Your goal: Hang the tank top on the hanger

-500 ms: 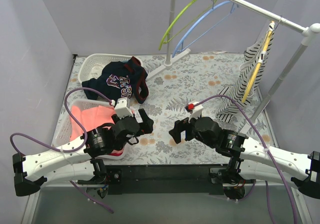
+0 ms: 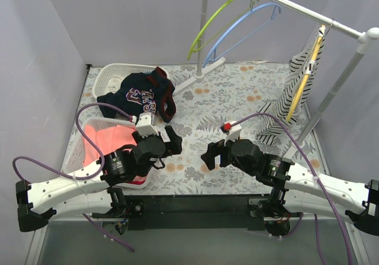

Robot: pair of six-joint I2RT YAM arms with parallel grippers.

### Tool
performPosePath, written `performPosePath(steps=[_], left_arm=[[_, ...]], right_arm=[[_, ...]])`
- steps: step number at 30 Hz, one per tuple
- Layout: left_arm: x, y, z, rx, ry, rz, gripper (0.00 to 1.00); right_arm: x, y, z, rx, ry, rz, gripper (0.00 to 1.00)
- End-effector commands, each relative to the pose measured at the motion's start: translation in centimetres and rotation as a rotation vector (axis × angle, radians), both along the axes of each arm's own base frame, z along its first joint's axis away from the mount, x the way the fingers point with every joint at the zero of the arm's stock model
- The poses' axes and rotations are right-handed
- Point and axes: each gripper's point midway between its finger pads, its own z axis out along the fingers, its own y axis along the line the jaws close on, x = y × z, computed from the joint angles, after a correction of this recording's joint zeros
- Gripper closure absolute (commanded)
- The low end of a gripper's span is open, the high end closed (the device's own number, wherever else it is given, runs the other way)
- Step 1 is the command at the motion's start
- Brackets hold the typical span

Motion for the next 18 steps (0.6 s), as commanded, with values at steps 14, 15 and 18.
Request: performPosePath(steps=[14, 15, 18], left_arm=[[23.5, 6.6, 4.9, 0.156, -0.091, 0.244, 0.02], [24.1, 6.7, 4.3, 0.192, -0.073, 0.245, 0.03], [26.5, 6.7, 1.9, 0.314, -0.034, 0.228, 0.07]], right_arm=[[-2.0, 2.3, 1.6, 0.079, -0.006, 0.168, 0.03], [-2.1, 2.3, 1.4, 0.078, 0.006, 0.169, 0.03], [-2.4, 2.4, 0.9, 0.075, 0.021, 0.183, 0.03]])
